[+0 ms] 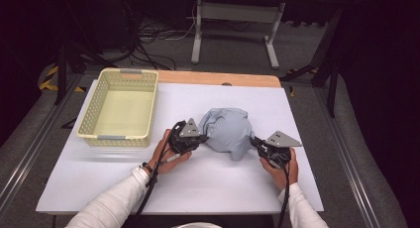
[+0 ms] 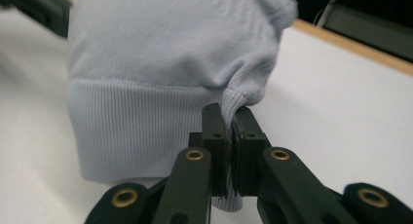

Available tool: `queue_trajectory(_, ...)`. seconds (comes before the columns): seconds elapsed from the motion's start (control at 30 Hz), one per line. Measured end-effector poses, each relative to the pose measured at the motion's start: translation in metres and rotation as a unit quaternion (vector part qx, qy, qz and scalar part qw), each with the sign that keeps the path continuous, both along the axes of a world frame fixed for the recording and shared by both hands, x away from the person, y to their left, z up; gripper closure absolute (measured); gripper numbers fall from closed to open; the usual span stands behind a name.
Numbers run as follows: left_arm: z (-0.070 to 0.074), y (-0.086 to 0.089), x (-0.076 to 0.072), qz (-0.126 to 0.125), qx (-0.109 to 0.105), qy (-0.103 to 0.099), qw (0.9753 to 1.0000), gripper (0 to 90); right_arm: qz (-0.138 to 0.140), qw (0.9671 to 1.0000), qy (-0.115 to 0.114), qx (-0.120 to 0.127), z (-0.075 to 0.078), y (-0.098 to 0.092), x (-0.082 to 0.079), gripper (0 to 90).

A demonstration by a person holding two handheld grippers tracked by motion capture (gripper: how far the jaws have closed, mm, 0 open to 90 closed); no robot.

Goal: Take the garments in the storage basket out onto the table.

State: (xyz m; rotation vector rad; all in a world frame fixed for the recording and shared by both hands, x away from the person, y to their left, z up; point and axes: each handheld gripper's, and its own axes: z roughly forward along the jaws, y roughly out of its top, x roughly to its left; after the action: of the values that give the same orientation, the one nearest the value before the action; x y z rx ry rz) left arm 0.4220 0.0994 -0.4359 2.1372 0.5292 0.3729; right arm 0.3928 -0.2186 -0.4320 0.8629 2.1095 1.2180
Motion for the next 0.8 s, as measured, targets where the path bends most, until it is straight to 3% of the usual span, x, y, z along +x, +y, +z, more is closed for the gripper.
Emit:
queue_trajectory(0.13,-0.005,-0.006,0.003,-0.007,0.004,0.011,0.9999,89.4,-0.010,0.9990,-0.038,0.020,0.017,-0.006,-0.009,87.1)
queue_trajectory(0.17,-0.006,-0.009,0.003,-0.011,0.008,0.010,0.9999,89.3,-0.012,0.9976,-0.061,0.030,0.027,-0.006,-0.016,87.2)
queue_trajectory(0.23,-0.007,-0.014,0.003,-0.017,0.011,0.007,0.9998,89.4,-0.013,0.9969,-0.070,0.033,0.031,-0.006,-0.018,87.2)
queue_trajectory(0.3,-0.006,-0.021,0.005,-0.018,0.010,0.000,0.9998,89.3,-0.012,0.9943,-0.102,0.031,0.042,-0.002,-0.025,87.2)
queue_trajectory(0.43,-0.006,-0.030,0.012,-0.013,0.009,-0.004,0.9999,89.3,0.003,0.9903,-0.137,0.020,0.055,0.011,-0.033,87.2)
queue_trajectory(0.5,-0.007,-0.032,0.017,-0.004,0.012,-0.008,0.9999,89.3,0.015,0.9891,-0.146,0.013,0.058,0.020,-0.033,87.2)
queue_trajectory(0.57,-0.009,-0.030,0.020,0.005,0.013,-0.005,0.9999,89.2,0.035,0.9883,-0.148,0.003,0.057,0.035,-0.032,87.2)
queue_trajectory(0.63,-0.010,-0.024,0.021,0.017,0.008,0.002,0.9998,88.9,0.041,0.9884,-0.146,0.001,0.056,0.039,-0.032,87.1)
queue_trajectory(0.8,0.000,-0.001,0.009,0.032,-0.015,-0.016,0.9993,82.5,0.063,0.9871,-0.146,-0.013,0.049,0.055,-0.035,87.1)
